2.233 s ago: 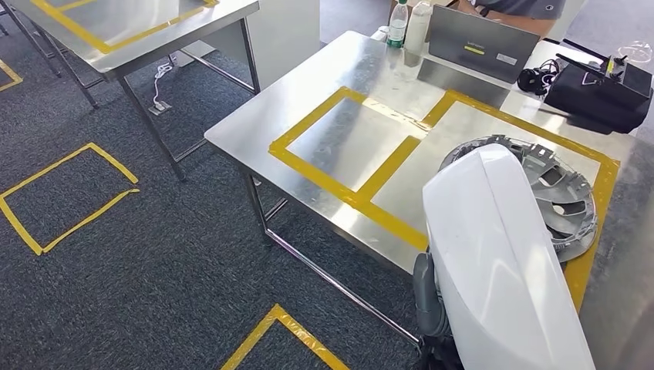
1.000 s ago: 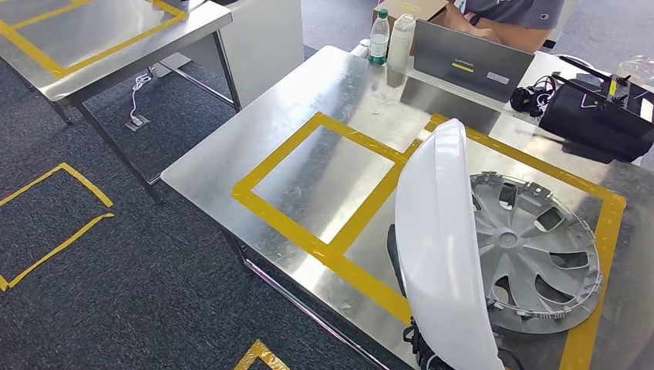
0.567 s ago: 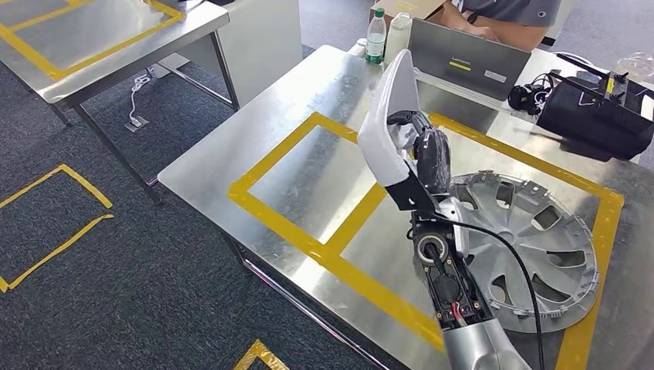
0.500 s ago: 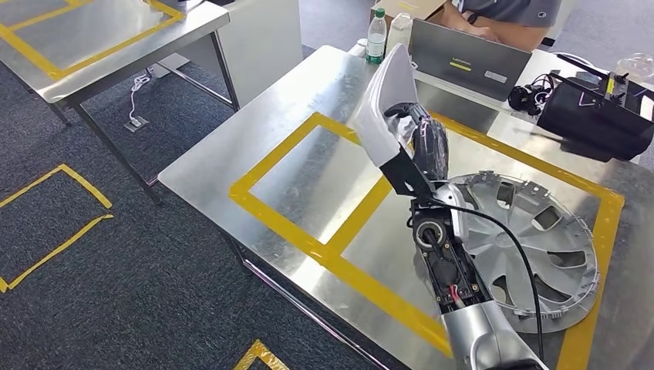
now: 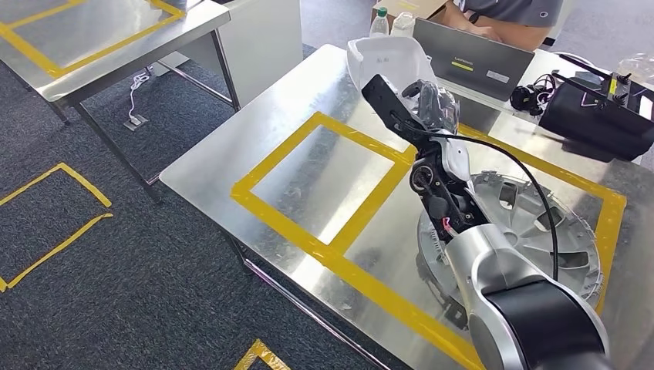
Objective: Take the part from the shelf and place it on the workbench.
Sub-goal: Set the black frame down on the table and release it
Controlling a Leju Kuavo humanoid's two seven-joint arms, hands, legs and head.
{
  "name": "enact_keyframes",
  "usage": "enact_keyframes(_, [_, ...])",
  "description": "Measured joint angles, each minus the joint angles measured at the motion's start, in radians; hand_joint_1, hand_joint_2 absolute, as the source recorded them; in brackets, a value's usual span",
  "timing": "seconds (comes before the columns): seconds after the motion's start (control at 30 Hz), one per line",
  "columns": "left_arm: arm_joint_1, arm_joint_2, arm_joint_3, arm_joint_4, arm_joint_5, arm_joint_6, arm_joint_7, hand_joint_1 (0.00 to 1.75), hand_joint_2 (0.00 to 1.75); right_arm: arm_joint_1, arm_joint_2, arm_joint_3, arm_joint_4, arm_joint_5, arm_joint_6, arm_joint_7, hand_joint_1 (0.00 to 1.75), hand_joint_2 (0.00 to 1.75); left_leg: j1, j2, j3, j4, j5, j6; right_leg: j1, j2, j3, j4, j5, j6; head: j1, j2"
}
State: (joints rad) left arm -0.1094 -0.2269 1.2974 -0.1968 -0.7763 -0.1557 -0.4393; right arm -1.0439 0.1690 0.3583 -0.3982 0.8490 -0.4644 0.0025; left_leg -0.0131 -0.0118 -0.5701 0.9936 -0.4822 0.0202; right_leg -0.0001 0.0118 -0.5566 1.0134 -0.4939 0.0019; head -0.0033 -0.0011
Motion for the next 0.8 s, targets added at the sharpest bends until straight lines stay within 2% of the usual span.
enact_keyframes(0.1, [0.000,0.001,0.000,0.000,0.000,-0.001,-0.003,0.00,1.75,-0.021,-0.013,0.040,0.040,0.090,0.010,0.103,1.75,0.00,0.000,0.000,0.000,0.000,0.000,0.000,0.000,0.000,0.000,0.000,0.000,0.000,0.000,0.000])
enact_keyframes(0.23, [0.001,0.003,0.000,0.000,-0.003,0.013,0.001,0.00,1.75,-0.026,-0.026,0.076,0.072,0.135,0.024,0.163,1.75,0.00,0.000,0.000,0.000,0.000,0.000,0.000,0.000,0.000,0.000,0.000,0.000,0.000,0.000,0.000])
enact_keyframes(0.8, [0.005,0.003,-0.003,0.002,-0.032,0.047,0.033,0.00,1.75,0.043,-0.021,0.107,0.111,0.161,0.035,0.142,1.75,0.00,0.000,0.000,0.000,0.000,0.000,0.000,0.000,0.000,0.000,0.000,0.000,0.000,0.000,0.000])
